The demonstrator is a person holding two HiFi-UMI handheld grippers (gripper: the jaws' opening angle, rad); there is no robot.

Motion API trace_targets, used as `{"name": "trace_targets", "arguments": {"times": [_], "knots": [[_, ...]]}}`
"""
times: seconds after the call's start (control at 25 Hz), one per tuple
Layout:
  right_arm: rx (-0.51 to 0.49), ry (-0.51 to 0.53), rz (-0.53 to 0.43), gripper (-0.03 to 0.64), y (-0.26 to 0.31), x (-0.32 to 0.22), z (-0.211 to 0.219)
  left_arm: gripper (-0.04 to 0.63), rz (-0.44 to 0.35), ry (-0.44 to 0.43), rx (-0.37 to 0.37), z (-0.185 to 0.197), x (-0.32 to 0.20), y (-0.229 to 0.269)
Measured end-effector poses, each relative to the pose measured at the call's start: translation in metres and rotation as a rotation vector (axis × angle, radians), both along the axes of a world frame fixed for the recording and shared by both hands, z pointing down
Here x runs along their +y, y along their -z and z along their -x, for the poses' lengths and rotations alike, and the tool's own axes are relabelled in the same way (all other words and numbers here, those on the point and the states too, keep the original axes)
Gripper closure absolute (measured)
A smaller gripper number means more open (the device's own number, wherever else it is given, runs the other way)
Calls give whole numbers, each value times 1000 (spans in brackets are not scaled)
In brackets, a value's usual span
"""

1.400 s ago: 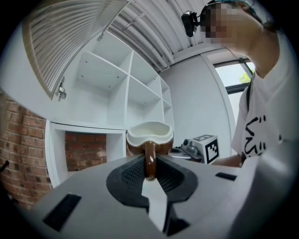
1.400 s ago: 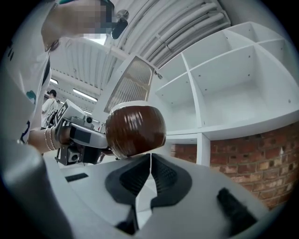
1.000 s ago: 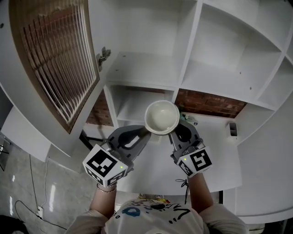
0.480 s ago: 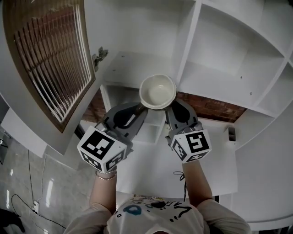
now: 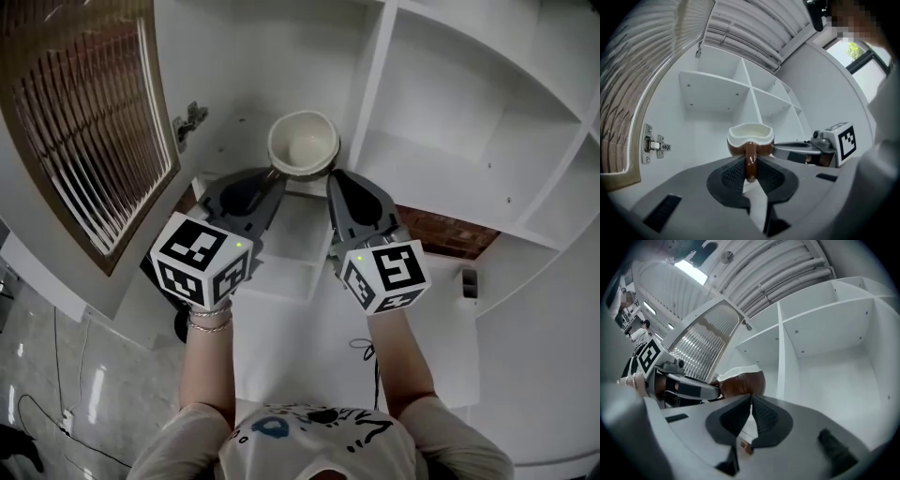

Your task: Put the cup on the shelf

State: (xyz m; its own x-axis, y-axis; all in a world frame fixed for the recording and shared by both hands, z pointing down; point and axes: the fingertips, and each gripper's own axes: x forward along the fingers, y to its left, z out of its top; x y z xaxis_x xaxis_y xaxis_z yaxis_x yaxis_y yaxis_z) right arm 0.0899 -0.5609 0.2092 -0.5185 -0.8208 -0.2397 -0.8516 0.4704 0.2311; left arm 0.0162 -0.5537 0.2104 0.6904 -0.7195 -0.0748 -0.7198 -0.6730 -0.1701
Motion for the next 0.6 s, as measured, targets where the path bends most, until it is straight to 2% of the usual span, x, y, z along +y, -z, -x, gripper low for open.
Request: {"name": "trace_targets", "arguments": {"times": [0.28,0.6], "knots": [[37,62,-28,588,13,-2,8,541,31,28,-40,0,-42,15],[71,63,-36,588,9,-3,-2,541,137,-21,-114,-15,-93,21]]}}
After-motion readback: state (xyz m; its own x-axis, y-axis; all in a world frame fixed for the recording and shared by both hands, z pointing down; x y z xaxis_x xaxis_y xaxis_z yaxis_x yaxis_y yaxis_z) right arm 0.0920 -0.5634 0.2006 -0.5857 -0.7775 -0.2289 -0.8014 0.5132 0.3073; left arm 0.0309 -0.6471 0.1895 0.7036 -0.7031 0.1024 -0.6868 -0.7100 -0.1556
